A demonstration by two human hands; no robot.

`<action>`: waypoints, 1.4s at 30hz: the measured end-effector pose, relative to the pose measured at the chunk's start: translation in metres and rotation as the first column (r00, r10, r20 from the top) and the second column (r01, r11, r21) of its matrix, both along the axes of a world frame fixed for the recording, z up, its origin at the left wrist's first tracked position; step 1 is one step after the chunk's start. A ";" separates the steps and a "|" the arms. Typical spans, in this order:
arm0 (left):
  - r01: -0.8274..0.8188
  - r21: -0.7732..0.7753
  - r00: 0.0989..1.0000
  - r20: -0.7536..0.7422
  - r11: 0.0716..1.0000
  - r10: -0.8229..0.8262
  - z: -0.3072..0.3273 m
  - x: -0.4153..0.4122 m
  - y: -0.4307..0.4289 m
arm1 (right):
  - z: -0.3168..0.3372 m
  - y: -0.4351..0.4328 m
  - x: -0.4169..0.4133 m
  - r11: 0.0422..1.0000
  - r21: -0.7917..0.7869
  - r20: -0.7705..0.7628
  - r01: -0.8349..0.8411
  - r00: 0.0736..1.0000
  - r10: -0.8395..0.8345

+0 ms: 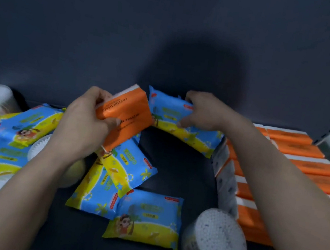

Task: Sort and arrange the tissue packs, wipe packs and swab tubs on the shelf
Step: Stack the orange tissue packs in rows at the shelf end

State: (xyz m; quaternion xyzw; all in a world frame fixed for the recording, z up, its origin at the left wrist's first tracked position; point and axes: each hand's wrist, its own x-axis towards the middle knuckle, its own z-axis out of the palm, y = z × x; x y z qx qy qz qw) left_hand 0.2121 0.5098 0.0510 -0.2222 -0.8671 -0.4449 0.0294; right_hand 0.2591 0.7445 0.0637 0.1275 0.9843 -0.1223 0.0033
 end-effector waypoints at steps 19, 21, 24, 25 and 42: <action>0.313 -0.202 0.949 0.036 0.928 -0.312 -0.059 -0.018 0.140 | 0.062 0.051 0.065 0.980 -0.108 -0.327 0.168 0.925 -0.194; 0.307 -0.148 0.951 0.017 0.940 -0.308 -0.061 -0.015 0.138 | 0.061 0.053 0.065 0.981 -0.118 -0.323 0.157 0.928 -0.187; 0.327 -0.097 0.945 0.020 0.940 -0.327 -0.061 -0.007 0.137 | 0.061 0.052 0.064 0.982 -0.123 -0.312 0.143 0.934 -0.175; 0.324 -0.087 0.946 0.013 0.942 -0.324 -0.061 -0.005 0.137 | 0.062 0.051 0.065 0.983 -0.123 -0.311 0.139 0.935 -0.171; 0.233 0.421 0.934 0.155 0.877 -0.322 -0.012 0.005 0.077 | 0.067 0.014 0.059 0.964 -0.264 -0.331 -0.017 0.941 -0.074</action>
